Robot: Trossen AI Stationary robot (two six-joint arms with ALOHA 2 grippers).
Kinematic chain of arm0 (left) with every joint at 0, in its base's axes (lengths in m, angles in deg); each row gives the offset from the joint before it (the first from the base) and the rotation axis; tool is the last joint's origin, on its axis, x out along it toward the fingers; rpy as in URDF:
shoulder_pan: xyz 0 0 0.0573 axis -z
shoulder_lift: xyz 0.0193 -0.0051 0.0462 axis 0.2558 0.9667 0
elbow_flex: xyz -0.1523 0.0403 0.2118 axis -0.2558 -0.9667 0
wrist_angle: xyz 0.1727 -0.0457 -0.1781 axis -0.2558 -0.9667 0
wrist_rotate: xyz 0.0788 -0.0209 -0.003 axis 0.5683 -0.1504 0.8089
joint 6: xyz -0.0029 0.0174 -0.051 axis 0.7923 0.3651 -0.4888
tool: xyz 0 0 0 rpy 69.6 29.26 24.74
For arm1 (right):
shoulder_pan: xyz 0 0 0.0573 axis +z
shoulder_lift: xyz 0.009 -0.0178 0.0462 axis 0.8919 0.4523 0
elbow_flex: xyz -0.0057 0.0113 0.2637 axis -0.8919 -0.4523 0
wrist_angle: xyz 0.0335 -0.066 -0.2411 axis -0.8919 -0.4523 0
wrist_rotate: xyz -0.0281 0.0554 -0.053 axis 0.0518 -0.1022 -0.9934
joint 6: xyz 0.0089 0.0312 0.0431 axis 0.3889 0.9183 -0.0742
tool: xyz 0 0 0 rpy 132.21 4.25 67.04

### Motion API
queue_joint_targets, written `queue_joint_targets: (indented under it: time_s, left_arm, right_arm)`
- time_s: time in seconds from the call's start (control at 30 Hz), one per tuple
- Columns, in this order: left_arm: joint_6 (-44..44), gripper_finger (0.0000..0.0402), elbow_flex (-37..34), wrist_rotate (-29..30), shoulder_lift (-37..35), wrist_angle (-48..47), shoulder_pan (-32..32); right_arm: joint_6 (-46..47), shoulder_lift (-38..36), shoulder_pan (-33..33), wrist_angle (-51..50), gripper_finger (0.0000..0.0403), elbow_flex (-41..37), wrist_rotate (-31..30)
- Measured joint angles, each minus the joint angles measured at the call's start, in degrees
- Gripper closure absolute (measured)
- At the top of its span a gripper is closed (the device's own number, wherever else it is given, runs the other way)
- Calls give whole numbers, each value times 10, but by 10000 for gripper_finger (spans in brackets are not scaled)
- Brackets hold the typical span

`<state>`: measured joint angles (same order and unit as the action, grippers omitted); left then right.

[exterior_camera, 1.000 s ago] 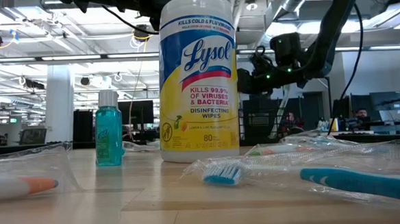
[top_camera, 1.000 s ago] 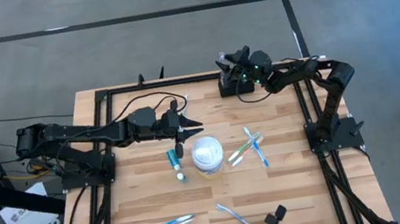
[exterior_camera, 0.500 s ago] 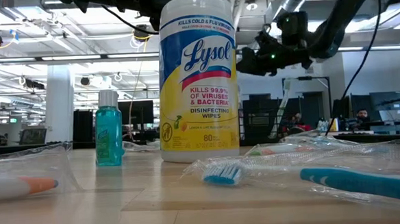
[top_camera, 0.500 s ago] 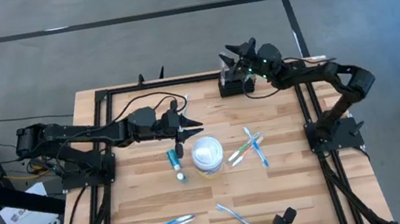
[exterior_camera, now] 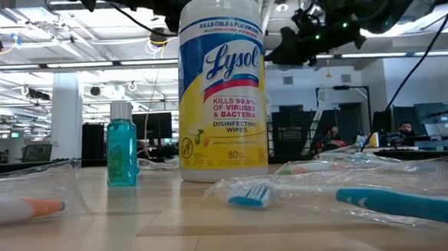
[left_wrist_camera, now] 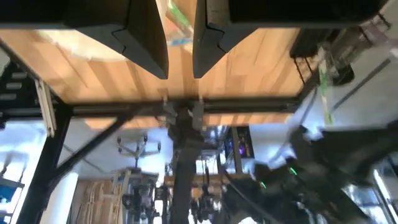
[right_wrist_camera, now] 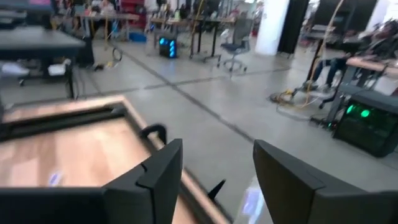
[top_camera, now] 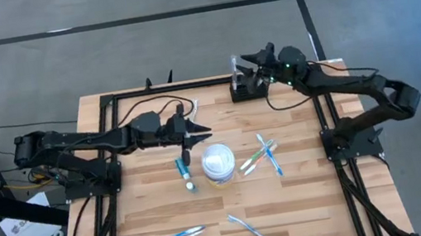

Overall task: Pick & Place toothbrushing station
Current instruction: Put the top green toothbrush into the black mesh organizer

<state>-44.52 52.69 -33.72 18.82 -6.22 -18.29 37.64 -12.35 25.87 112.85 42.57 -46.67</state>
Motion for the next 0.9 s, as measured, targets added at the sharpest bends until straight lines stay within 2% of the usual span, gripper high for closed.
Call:
queue_joint_targets:
  time_s: [0.07,0.27,0.5,0.6,0.77,0.9]
  left_arm:
    - [-3,334,0,26,-17,-32,-2]
    - [-6,334,0,153,-50,-98,-16]
    - [-84,334,0,162,-18,-198,-100]
    - [-111,334,0,127,11,-210,-144]
    - [-145,334,0,8,71,-215,-197]
    - [-153,334,0,-19,123,-211,-217]
  right_arm:
    - [-6,-15,11,-33,222,0,0]
    - [-30,-41,45,-92,234,0,0]
    - [-38,-45,72,-107,246,0,-1]
    - [-40,-45,82,-114,250,0,-15]
    - [-45,-45,96,-136,257,0,-33]
    - [-45,-45,96,-146,262,0,-34]
